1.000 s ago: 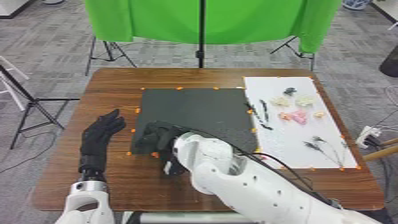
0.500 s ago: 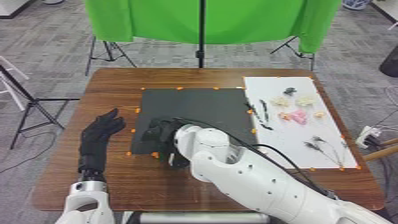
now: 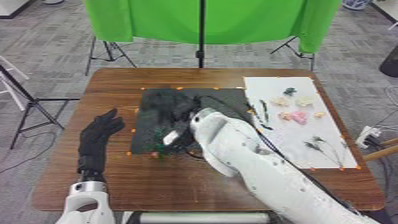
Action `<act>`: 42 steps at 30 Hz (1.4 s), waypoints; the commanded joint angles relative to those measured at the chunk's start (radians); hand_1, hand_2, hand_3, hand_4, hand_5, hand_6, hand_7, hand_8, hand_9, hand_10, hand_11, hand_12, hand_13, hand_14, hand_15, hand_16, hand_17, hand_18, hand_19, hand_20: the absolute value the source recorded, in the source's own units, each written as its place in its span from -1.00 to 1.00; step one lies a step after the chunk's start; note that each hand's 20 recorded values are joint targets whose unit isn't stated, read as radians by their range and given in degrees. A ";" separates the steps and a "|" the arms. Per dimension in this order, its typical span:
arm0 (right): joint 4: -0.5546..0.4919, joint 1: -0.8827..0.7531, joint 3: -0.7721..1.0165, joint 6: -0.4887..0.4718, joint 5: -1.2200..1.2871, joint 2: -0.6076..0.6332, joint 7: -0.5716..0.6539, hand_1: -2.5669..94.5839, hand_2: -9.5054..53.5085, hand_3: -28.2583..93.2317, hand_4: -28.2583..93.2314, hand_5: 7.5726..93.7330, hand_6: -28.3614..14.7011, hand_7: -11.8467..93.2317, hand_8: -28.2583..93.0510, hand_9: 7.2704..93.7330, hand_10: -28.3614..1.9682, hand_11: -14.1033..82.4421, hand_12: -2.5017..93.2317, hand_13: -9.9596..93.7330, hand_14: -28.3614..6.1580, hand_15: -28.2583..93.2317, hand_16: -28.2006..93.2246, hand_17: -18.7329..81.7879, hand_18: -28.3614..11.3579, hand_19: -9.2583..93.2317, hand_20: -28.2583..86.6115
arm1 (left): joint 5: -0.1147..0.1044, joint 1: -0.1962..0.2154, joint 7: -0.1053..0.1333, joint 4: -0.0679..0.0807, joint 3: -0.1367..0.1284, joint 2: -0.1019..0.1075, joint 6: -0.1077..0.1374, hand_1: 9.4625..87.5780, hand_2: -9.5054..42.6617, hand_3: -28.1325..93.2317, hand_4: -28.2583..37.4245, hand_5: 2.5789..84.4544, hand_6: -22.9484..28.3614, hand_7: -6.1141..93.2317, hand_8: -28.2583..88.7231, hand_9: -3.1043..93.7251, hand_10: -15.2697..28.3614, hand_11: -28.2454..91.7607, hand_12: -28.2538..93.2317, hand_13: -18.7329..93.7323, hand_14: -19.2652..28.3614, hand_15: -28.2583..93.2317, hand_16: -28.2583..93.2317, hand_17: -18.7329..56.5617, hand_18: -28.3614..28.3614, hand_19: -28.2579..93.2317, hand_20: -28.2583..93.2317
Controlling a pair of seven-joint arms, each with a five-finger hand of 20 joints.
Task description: Arrange flowers
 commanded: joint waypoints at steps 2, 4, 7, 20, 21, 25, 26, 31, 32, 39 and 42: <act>-0.256 -0.347 0.502 0.133 -0.272 0.380 0.003 -0.31 -0.99 0.60 -0.71 0.23 0.13 -0.52 -0.65 0.37 -0.28 -0.21 -0.39 0.61 0.02 0.52 0.00 0.43 -0.40 1.00 0.39 | -0.004 0.070 -0.020 -0.013 -0.025 -0.013 0.007 -0.82 -0.33 0.57 -1.00 0.06 0.08 -0.63 -0.63 0.00 0.35 -0.16 -0.35 -0.06 0.59 0.04 -0.61 -0.48 0.49 -0.25 -0.22; -0.302 -0.498 0.640 0.114 -0.387 0.425 0.027 -0.28 -1.00 0.57 -0.75 0.24 0.13 -0.51 -0.65 0.32 -0.29 -0.25 -0.41 0.57 -0.01 0.52 0.00 0.39 -0.44 1.00 0.36 | 0.001 0.071 -0.026 -0.014 -0.028 -0.011 0.001 -0.81 -0.35 0.57 -1.00 0.06 0.08 -0.63 -0.63 0.00 0.35 -0.16 -0.35 -0.06 0.58 0.04 -0.61 -0.48 0.48 -0.25 -0.22; -0.356 -0.727 0.844 0.054 -0.534 0.447 0.058 -0.31 -1.00 0.51 -0.86 0.22 0.09 -0.53 -0.65 0.26 -0.30 -0.29 -0.42 0.53 -0.05 0.52 0.00 0.35 -0.46 1.00 0.34 | 0.003 0.075 -0.030 -0.017 -0.034 -0.009 0.000 -0.80 -0.36 0.58 -1.00 0.06 0.08 -0.63 -0.63 0.00 0.35 -0.16 -0.35 -0.06 0.58 0.04 -0.61 -0.48 0.49 -0.25 -0.22; -0.278 -1.082 1.149 -0.191 -0.629 0.384 0.113 -0.35 -1.00 0.57 -0.99 0.10 0.06 -0.58 -0.64 0.12 -0.27 -0.38 -0.44 0.46 -0.09 0.54 -0.01 0.30 -0.51 0.98 0.35 | 0.018 0.078 -0.064 -0.024 -0.041 -0.015 -0.019 -0.74 -0.40 0.58 -1.00 0.07 0.07 -0.62 -0.63 0.00 0.35 -0.15 -0.35 -0.06 0.58 0.05 -0.61 -0.48 0.48 -0.26 -0.22; -0.268 -1.089 1.152 -0.180 -0.627 0.380 0.113 -0.35 -1.00 0.57 -0.99 0.10 0.05 -0.58 -0.64 0.12 -0.27 -0.38 -0.44 0.47 -0.07 0.54 -0.01 0.31 -0.50 0.98 0.36 | 0.019 0.077 -0.066 -0.024 -0.041 -0.014 -0.020 -0.74 -0.40 0.58 -1.00 0.07 0.07 -0.62 -0.63 0.00 0.35 -0.15 -0.35 -0.06 0.58 0.05 -0.61 -0.48 0.48 -0.26 -0.22; -0.241 -1.091 1.139 -0.184 -0.618 0.377 0.121 -0.35 -1.00 0.57 -1.00 0.10 0.06 -0.57 -0.64 0.14 -0.26 -0.37 -0.44 0.49 -0.04 0.55 -0.01 0.34 -0.47 0.99 0.36 | 0.020 0.082 -0.070 -0.026 -0.042 -0.015 -0.021 -0.74 -0.40 0.58 -1.00 0.07 0.07 -0.62 -0.63 0.00 0.35 -0.15 -0.35 -0.06 0.58 0.05 -0.61 -0.48 0.48 -0.26 -0.22; -0.234 -1.089 1.132 -0.181 -0.612 0.378 0.123 -0.35 -1.00 0.56 -1.00 0.10 0.06 -0.57 -0.64 0.15 -0.26 -0.36 -0.44 0.50 -0.04 0.56 -0.01 0.34 -0.47 0.99 0.36 | 0.020 0.081 -0.070 -0.026 -0.040 -0.016 -0.021 -0.74 -0.41 0.58 -1.00 0.07 0.07 -0.62 -0.63 0.00 0.35 -0.15 -0.35 -0.06 0.58 0.05 -0.61 -0.48 0.48 -0.26 -0.22; -0.198 -1.071 1.081 -0.115 -0.612 0.378 0.119 -0.34 -1.00 0.55 -1.00 0.14 0.07 -0.56 -0.64 0.21 -0.22 -0.34 -0.44 0.54 0.02 0.57 -0.01 0.38 -0.43 1.00 0.37 | 0.021 0.081 -0.071 -0.025 -0.037 -0.017 -0.028 -0.73 -0.41 0.58 -1.00 0.07 0.07 -0.62 -0.63 0.00 0.35 -0.15 -0.35 -0.06 0.58 0.05 -0.61 -0.48 0.48 -0.26 -0.22; -0.190 -1.068 1.072 -0.104 -0.616 0.378 0.113 -0.33 -1.00 0.54 -1.00 0.15 0.07 -0.56 -0.64 0.23 -0.20 -0.34 -0.44 0.55 0.04 0.57 -0.01 0.39 -0.43 1.00 0.38 | 0.021 0.085 -0.070 -0.027 -0.037 -0.017 -0.024 -0.73 -0.41 0.58 -1.00 0.07 0.07 -0.62 -0.63 0.00 0.35 -0.15 -0.35 -0.06 0.58 0.05 -0.61 -0.48 0.48 -0.26 -0.22; -0.117 -1.057 0.968 0.132 -0.729 0.390 0.120 -0.14 -1.00 0.55 -0.99 0.35 0.28 -0.45 -0.68 0.48 0.01 -0.21 -0.45 0.65 0.16 0.58 0.00 0.46 -0.34 1.00 0.42 | 0.019 0.086 -0.070 -0.028 -0.037 -0.017 -0.019 -0.72 -0.41 0.58 -1.00 0.07 0.08 -0.62 -0.63 0.01 0.35 -0.15 -0.35 -0.06 0.58 0.05 -0.61 -0.48 0.48 -0.26 -0.22; -0.107 -1.053 0.951 0.222 -0.754 0.394 0.119 0.11 -1.00 0.44 -0.98 0.55 0.36 -0.37 -0.49 0.71 0.21 -0.20 -0.26 0.74 0.29 0.56 0.01 0.53 -0.28 1.00 0.47 | 0.019 0.088 -0.072 -0.029 -0.036 -0.018 -0.016 -0.72 -0.41 0.58 -1.00 0.07 0.08 -0.62 -0.63 0.01 0.35 -0.15 -0.35 -0.06 0.58 0.05 -0.61 -0.48 0.48 -0.26 -0.22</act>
